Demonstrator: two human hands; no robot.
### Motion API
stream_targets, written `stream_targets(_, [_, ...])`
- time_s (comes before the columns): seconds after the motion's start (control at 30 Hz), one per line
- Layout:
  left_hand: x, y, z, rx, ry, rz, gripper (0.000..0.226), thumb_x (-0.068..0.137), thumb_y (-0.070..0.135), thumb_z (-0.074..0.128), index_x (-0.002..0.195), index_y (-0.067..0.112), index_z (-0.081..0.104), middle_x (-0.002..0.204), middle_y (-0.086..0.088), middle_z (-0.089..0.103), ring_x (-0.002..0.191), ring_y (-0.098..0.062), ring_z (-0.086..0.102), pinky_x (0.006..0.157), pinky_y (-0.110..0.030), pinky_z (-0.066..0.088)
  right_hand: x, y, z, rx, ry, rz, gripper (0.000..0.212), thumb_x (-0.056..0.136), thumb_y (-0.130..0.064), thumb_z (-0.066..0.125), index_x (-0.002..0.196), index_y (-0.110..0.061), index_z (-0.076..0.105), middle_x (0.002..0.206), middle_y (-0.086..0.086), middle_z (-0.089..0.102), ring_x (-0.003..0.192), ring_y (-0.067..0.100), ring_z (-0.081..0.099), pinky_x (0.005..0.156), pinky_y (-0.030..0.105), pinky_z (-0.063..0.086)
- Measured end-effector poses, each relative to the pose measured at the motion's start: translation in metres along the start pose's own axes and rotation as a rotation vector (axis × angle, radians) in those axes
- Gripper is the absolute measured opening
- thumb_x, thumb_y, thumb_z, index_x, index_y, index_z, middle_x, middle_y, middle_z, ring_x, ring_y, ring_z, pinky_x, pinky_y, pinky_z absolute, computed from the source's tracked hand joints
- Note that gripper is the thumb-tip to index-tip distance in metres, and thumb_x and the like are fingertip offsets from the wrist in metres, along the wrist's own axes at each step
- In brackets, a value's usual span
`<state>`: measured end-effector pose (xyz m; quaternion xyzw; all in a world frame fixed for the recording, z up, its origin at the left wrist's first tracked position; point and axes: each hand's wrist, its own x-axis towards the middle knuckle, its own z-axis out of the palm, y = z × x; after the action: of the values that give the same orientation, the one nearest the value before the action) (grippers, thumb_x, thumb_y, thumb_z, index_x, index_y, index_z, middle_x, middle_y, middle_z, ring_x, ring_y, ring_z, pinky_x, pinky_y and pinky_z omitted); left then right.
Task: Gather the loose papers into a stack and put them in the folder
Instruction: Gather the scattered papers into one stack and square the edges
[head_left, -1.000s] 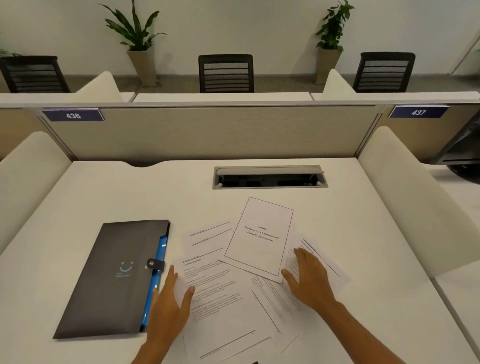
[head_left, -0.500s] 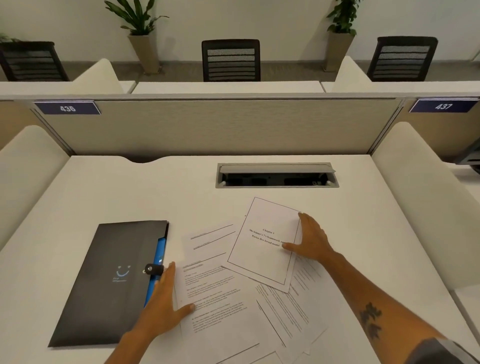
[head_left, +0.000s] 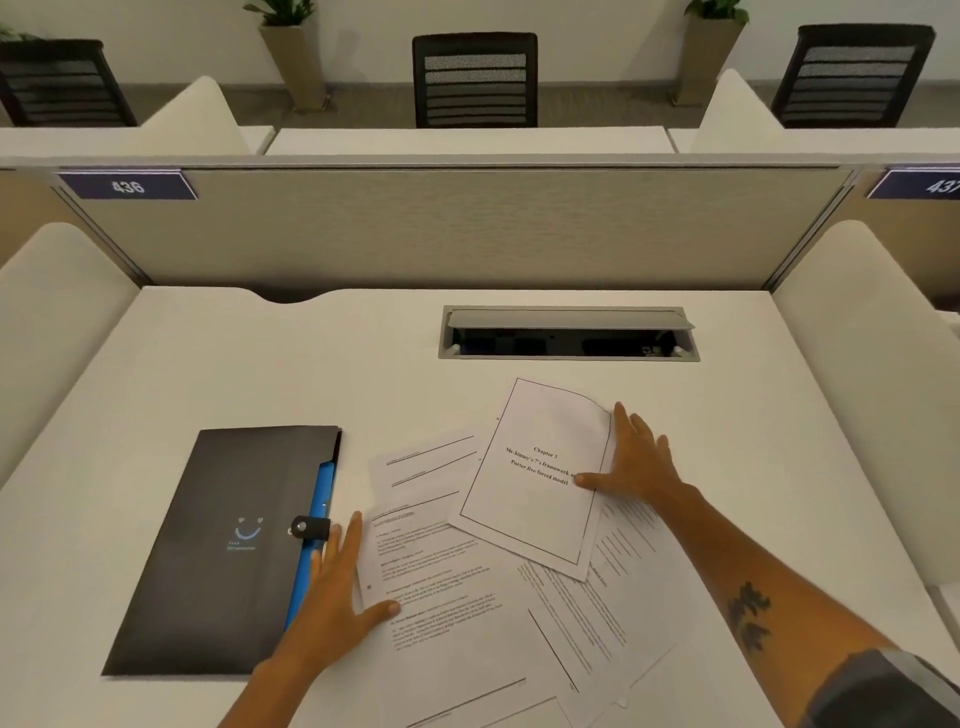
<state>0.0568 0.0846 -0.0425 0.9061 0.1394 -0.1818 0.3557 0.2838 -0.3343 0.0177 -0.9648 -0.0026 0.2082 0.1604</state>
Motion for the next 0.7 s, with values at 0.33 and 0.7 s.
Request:
stream_targets(0.33, [-0.003,0.01,0.013,-0.17,0.234,0.054,0.13,0.078,0.036,0.086,0.153,0.058,-0.018,0.144,0.044,0.015,0.155,-0.04,0.019,0.119,-0.074,0.01,-0.016,-0.017,0.009,0.053,0.094,-0.048,0.132,0.075,-0.051,0.091,0.169,-0.02,0.005,0.167,0.015,0.033,0.159,0.031,0.022,0.129,0.051,0.009])
stream_targets(0.7, [-0.04,0.032,0.024,-0.173,0.397,-0.065,0.109,0.084,0.034,0.081,0.164,0.036,0.006,0.12,0.007,0.064,0.111,-0.022,0.06,0.11,-0.056,0.04,-0.055,-0.032,0.027,0.773,0.137,0.048,0.113,0.085,0.003,0.086,0.169,-0.02,0.014,0.142,0.019,0.058,0.096,0.018,0.067,0.077,0.025,0.057])
